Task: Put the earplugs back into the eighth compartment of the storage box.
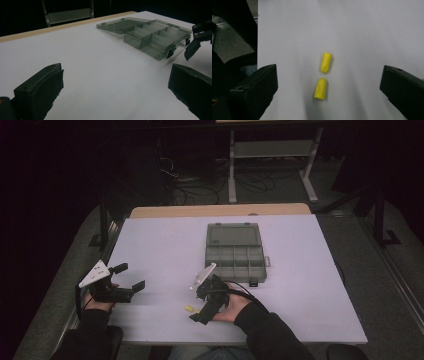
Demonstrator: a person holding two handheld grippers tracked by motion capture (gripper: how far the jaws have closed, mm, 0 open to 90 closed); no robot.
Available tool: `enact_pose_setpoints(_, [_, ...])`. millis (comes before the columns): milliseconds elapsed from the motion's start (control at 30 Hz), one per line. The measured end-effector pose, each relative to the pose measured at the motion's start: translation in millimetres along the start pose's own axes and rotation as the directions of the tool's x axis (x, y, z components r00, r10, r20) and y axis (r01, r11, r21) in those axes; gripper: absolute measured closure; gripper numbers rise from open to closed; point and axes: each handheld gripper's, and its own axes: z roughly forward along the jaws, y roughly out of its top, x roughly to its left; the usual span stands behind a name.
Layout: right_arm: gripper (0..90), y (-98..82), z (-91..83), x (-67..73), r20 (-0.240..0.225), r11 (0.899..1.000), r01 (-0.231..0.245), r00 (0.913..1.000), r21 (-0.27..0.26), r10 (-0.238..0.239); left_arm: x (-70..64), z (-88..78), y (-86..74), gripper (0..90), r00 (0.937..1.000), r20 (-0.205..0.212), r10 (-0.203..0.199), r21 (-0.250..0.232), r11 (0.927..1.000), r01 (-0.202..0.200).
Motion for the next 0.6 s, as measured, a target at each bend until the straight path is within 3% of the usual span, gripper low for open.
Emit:
enact_pose_setpoints(300, [15.8, -2.1, 7.1, 1.9, -0.020, 0.999, 0.014, 0.9997, 0.048, -0.013, 0.0, -0.1, 0.0, 0.0, 1.0000, 0.001, 0.002, -0.001, 1.0000, -0.002])
enact_pose_setpoints(600, [41.7, -4.2, 13.7, 5.5, -0.005, 0.996, 0.027, 0.9996, 0.086, -0.026, 0.1, 0.0, 0.0, 0.0, 1.0000, 0.002, 0.002, -0.002, 1.0000, -0.002])
